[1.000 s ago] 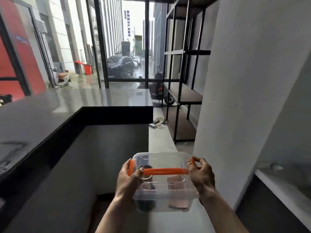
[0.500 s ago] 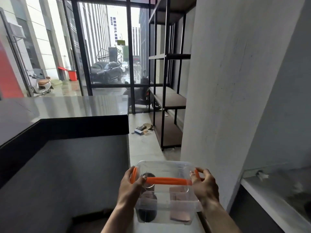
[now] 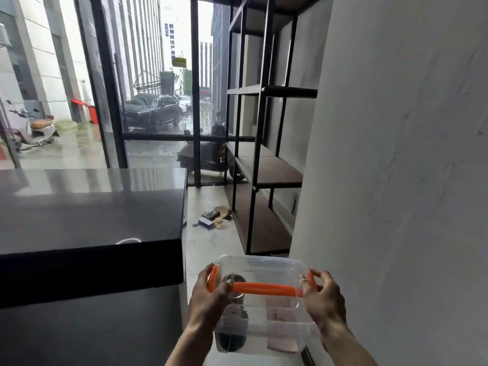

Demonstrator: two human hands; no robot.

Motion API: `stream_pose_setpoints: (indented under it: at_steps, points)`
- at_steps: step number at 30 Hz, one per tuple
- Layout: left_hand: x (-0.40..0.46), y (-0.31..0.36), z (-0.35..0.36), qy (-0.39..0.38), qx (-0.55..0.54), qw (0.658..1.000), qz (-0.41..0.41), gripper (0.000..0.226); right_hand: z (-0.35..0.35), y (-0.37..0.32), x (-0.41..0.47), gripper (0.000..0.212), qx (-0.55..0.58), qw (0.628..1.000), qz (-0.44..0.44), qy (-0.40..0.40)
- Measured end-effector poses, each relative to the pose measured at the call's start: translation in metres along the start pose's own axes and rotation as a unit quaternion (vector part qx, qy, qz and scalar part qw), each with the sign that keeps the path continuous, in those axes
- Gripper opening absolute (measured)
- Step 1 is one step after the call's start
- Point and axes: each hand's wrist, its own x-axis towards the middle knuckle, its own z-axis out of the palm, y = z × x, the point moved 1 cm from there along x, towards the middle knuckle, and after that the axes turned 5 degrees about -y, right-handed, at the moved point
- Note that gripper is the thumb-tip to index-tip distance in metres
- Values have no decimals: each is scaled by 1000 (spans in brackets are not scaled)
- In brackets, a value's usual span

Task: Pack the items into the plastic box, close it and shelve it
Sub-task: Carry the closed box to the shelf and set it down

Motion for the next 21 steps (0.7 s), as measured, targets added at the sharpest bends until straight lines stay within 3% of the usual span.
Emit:
stream_pose_setpoints:
  at_steps: [8, 15, 21]
  points:
    - [190, 18, 33, -17, 5, 1000, 4, 71, 69, -56, 177, 38, -17, 1000, -9, 7]
    - [369, 10, 77, 30, 27, 999, -8, 66, 140, -82, 367, 37, -3, 999, -32, -26]
    - [523, 36, 99, 76, 19, 997, -15, 65, 203, -147, 534, 33, 13, 994, -67, -81]
